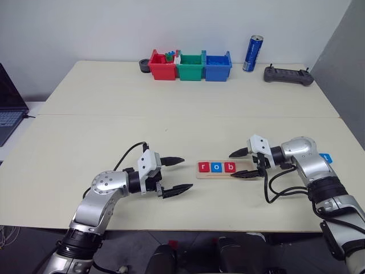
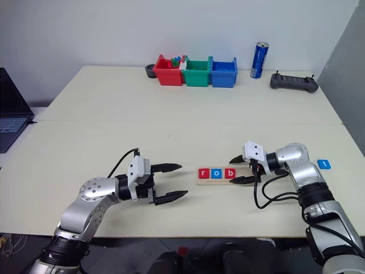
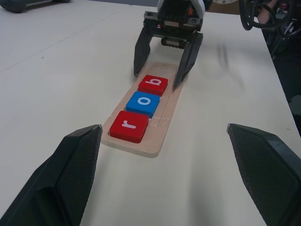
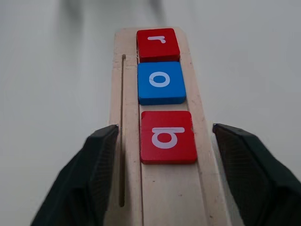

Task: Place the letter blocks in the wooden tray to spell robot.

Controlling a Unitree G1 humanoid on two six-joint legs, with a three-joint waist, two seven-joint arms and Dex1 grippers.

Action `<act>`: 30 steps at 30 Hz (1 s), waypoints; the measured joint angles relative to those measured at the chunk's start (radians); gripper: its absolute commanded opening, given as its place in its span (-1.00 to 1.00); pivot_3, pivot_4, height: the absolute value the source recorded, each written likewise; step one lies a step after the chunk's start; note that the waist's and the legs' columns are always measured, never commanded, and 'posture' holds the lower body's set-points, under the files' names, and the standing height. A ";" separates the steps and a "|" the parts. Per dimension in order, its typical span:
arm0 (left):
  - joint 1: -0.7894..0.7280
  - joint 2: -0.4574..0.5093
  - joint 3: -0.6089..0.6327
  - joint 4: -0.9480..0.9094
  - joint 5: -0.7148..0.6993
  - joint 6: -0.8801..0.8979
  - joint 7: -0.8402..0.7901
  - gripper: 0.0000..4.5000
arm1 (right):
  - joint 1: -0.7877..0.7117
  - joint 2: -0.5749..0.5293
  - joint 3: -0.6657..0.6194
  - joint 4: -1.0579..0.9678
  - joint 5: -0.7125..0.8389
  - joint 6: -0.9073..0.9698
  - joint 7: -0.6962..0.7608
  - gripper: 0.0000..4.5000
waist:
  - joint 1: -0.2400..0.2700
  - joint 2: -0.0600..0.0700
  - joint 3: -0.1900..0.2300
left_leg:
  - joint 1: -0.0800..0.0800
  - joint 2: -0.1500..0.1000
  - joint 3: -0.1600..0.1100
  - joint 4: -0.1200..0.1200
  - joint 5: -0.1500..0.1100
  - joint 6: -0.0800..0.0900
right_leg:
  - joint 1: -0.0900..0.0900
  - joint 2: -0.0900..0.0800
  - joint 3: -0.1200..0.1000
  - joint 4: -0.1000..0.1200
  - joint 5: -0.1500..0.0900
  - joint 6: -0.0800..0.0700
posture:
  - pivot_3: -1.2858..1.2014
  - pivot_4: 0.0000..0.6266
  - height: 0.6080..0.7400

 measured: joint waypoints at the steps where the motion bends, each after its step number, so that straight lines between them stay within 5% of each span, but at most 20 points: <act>1: 0.003 0.000 0.000 0.000 0.000 0.000 0.000 1.00 | -0.001 0.000 -0.002 -0.002 0.001 0.005 0.000 0.97 | 0.000 0.000 0.000 | 0.000 0.000 0.000 0.000 0.000 0.000 | 0.000 0.000 0.000 0.000 0.000 0.000 | 0.03 -0.52 1.00; 11: 0.002 -0.008 -0.007 0.001 0.001 -0.003 -0.001 1.00 | 0.025 -0.089 -0.076 -0.158 0.051 0.125 -0.003 0.97 | 0.001 0.000 0.002 | 0.000 0.000 0.000 0.000 0.000 0.000 | 0.000 0.000 0.000 -0.001 0.000 0.000 | 0.03 -0.52 1.00; 15: -0.012 -0.013 -0.017 0.004 0.003 -0.004 -0.001 1.00 | 0.159 -0.146 -0.190 -0.338 0.126 0.277 -0.083 0.97 | 0.008 0.000 0.002 | -0.002 -0.001 -0.002 0.000 0.000 0.000 | 0.000 -0.001 -0.001 -0.001 0.000 0.000 | 0.03 -0.52 1.00; 23: -0.045 -0.026 -0.028 0.015 0.002 -0.007 -0.008 1.00 | 0.465 -0.087 -0.473 -0.590 0.095 0.433 -0.576 0.97 | 0.010 -0.001 0.002 | -0.002 -0.001 0.000 0.000 0.000 0.000 | 0.000 0.000 0.000 -0.001 -0.002 0.002 | 0.03 -0.52 1.00; 30: -0.075 -0.051 -0.045 0.048 0.003 -0.006 -0.024 1.00 | 0.507 0.059 -0.577 -0.583 -0.001 0.528 -0.988 0.97 | -0.001 -0.001 0.002 | -0.001 0.000 0.002 -0.001 0.000 0.000 | -0.001 0.000 0.002 -0.001 -0.001 0.001 | 0.03 -0.52 1.00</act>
